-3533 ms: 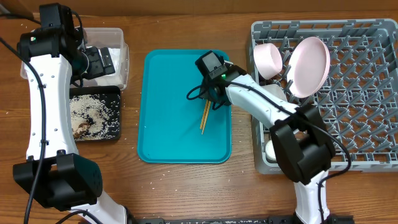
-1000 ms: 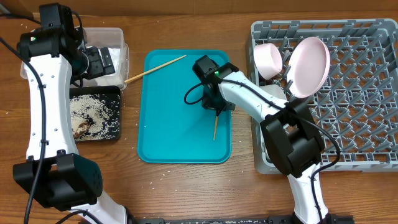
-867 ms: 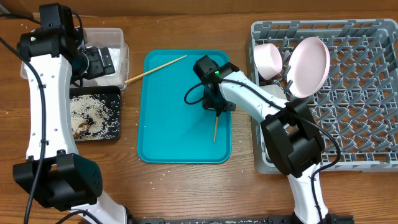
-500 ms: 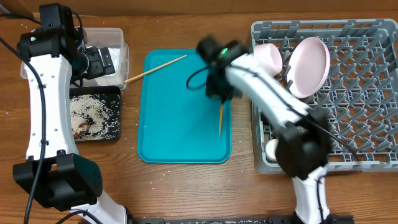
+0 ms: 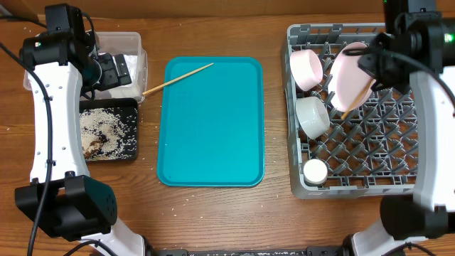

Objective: Sort waste into correct bins and load items into the dishwasher

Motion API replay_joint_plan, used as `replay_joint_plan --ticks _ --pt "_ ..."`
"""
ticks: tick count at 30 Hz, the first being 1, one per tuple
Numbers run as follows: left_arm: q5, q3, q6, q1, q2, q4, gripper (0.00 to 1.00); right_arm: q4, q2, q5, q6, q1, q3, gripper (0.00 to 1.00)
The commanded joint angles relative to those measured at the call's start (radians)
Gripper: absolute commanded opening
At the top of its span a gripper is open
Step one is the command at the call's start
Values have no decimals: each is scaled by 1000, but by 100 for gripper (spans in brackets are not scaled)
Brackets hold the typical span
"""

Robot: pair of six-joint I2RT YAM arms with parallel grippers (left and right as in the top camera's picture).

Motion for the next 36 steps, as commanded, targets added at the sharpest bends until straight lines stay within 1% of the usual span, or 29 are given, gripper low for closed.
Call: replay_joint_plan --ticks 1,6,8,12,14,15,16,17,18,19,20,21,24,26,27,30,33,36 --pt "-5 0 23 -2 -2 0 100 26 29 12 16 -83 -101 4" --pt "-5 0 23 -2 -2 0 100 113 29 -4 16 -183 -286 4" --pt "-5 0 23 -2 -2 0 100 159 29 -14 40 -212 -358 4" --pt "-5 0 23 -2 -2 0 100 292 29 -39 42 -257 -490 4" --pt "-5 0 23 -2 -2 0 100 341 29 -46 43 -271 -529 7" --pt "-5 0 23 -2 -2 0 100 354 29 -48 42 -276 -540 13" --pt "-5 0 23 -2 -2 0 100 359 29 -48 42 -280 -544 26" --pt "-5 0 23 -2 -2 0 100 360 29 -48 41 -283 -543 37" --pt "-5 0 23 -2 -2 0 100 358 27 -49 36 -283 -539 54" --pt "-5 0 23 -2 -2 0 100 349 24 -53 30 -283 -529 67" --pt "-5 0 23 -2 -2 0 100 335 21 -60 29 -283 -514 70" --pt "-5 0 23 -2 -2 0 100 318 16 -74 15 -283 -494 72" --pt "-5 0 23 -2 -2 0 100 278 -8 -173 -56 -269 -407 73" --pt "-5 0 23 -2 -2 0 100 277 -33 -284 -124 -234 -343 72" --pt "-5 0 23 -2 -2 0 100 282 -45 -309 -132 -206 -318 72" --pt "-5 0 23 -2 -2 0 100 336 -72 -346 -116 -73 -274 72" --pt "-5 0 23 -2 -2 0 100 471 -60 -351 -59 104 -280 70" --pt "-5 0 23 -2 -2 0 100 626 7 -326 22 269 -291 68"
